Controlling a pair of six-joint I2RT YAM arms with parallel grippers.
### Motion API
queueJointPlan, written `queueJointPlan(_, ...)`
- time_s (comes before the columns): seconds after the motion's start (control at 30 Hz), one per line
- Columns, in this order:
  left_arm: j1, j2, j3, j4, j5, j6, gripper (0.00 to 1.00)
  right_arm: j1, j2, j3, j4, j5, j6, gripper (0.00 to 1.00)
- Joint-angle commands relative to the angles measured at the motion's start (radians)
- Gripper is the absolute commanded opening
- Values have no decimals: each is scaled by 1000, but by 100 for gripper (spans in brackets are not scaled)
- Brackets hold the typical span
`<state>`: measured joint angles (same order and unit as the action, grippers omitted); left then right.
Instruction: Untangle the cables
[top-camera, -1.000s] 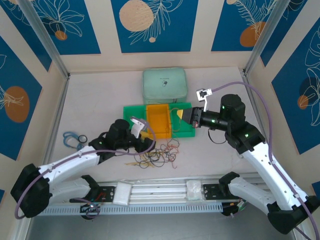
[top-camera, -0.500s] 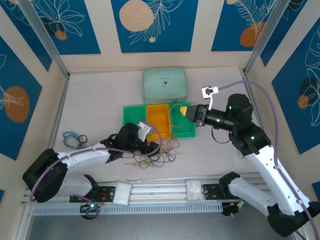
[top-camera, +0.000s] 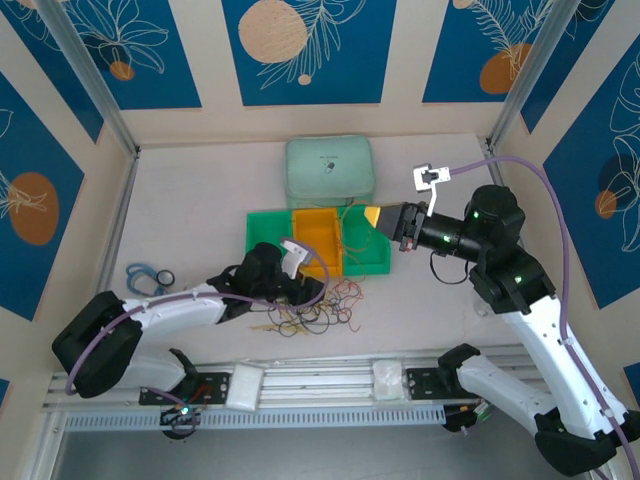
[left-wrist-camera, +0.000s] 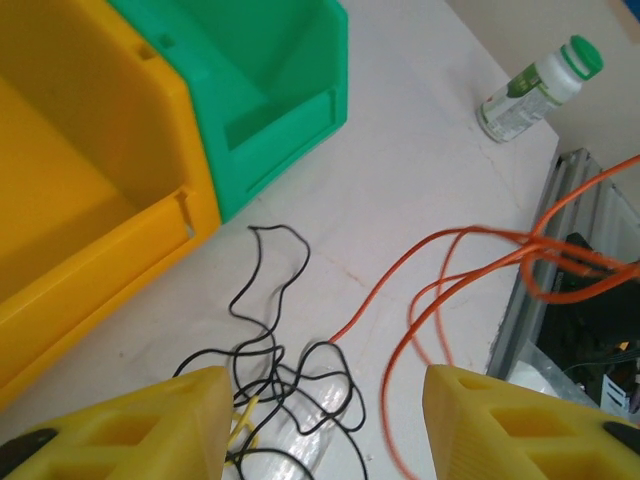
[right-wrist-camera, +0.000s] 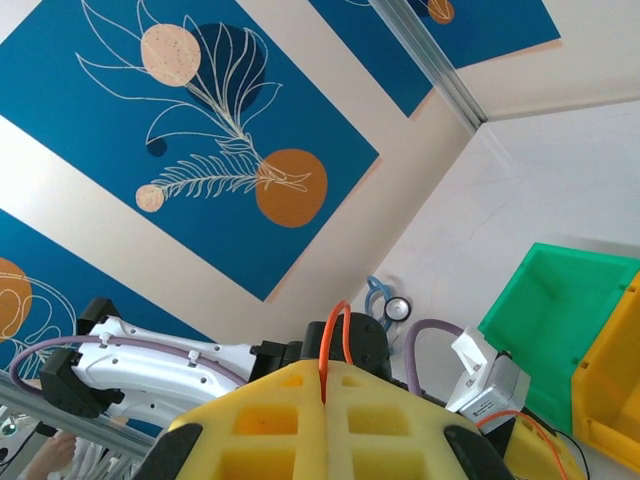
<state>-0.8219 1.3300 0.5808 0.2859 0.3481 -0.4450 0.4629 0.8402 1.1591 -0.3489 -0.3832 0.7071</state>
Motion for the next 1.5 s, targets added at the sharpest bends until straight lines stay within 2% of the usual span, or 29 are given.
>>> queueJointPlan(0.0,-20,-1,35,36,36,-7,54,-6,-19,22,20,-26,11,0)
queueJointPlan(0.2,-29,-8,38,30,55,-12,54,-4,-26,7,46,-32,25,0)
queueJointPlan(0.6,-29,-20,32,-7,10,6,54,-5,-25,23,51,-51,28,0)
queueJointPlan(1.03,-31,1,44,19,58,-22,46,-4,-25,8,93,-61,48,0)
queueJointPlan(1.2,-31,30,57,9,85,-21,31,-4,-22,-4,125,-68,64,0)
queueJointPlan(1.33,-32,79,91,-20,119,-25,0,-3,-20,-2,136,-71,67,0)
queueJointPlan(1.47,-31,120,117,-34,140,-26,0,-4,-22,3,127,-66,60,0)
